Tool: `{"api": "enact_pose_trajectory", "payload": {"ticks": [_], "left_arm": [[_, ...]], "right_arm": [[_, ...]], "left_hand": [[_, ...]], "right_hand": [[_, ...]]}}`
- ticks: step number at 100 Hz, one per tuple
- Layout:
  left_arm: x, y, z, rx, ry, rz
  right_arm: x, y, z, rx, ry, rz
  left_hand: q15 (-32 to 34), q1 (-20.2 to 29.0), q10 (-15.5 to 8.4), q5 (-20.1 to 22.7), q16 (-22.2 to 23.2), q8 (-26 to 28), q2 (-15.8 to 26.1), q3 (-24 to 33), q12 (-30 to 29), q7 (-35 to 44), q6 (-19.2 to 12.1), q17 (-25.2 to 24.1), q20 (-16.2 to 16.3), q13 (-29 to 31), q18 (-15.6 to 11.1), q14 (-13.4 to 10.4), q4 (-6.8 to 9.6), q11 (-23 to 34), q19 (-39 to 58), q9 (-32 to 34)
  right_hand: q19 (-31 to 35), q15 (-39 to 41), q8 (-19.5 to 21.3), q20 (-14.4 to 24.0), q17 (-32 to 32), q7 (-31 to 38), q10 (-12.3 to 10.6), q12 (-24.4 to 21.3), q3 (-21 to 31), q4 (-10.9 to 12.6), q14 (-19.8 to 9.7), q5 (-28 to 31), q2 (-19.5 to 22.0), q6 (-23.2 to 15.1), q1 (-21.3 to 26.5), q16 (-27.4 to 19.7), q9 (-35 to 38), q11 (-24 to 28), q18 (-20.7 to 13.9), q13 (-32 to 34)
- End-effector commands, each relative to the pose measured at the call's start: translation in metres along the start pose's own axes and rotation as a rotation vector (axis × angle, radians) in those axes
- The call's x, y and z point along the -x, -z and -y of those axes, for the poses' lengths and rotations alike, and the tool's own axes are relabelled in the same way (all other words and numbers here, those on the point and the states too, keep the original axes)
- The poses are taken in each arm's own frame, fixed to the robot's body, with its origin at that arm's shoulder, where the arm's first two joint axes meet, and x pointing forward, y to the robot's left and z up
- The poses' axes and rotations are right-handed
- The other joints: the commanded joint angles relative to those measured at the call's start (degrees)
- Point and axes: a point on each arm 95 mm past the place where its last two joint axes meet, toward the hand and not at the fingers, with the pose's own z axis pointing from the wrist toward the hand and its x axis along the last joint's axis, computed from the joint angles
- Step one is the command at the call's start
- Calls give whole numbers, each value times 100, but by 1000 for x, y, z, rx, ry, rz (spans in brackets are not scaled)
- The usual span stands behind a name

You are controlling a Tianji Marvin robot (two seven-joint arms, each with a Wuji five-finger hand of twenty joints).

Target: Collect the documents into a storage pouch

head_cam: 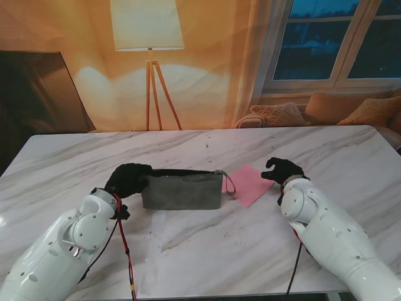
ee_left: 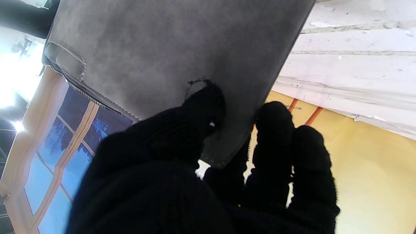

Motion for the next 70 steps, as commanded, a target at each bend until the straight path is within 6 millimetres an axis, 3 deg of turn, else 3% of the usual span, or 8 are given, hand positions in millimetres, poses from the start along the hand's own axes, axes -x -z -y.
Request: {"api": "enact_pose_trajectory", "payload": {"ticks": [1,21,43,70], "left_arm": [[-3,0,-3,13,12,-5],[-5,-2,-6,24,19,-7],[-10,-2,-6,43,26,-27],[-13,-4,-5,50,26,-40]], "right_arm": [[1,-1,5,-14,26,14],[4,-7,13,-7,67,59],[8,-16,21,9,80,93],[8,-24,30,1,99,129]], "left_hand": [[23,242,-56,216,61,164,55,116,130,249,97,-137,173,98,-335,354,44,137,136,275],[20,232,-48,219,58,170,53,120,129,244,105,-152,164,91,-336,356,43,141,122,278],[18,222,-53,220,55,184,47,136,128,240,104,-168,156,80,-340,366,39,146,115,278],[14,228,-37,217,48,198,49,145,125,238,108,-173,147,74,-339,372,39,148,110,277]], "right_hand": [[253,260,125,73,80,48,64,143,265,141,-184,-344,-251,86,-276,133,-235,173,-139,150],[650,615,371,-26,311,331,166,499,387,71,-239,-346,-576,227,-87,216,-160,665,-112,398],[1175,905,891,-168,712,1251,202,763,592,-19,-278,-124,-965,198,131,253,162,1080,-39,877],[1692,1196,949,-210,1014,1548,259,987,727,-55,-360,-34,-1078,222,169,401,357,1412,-55,1266]]}}
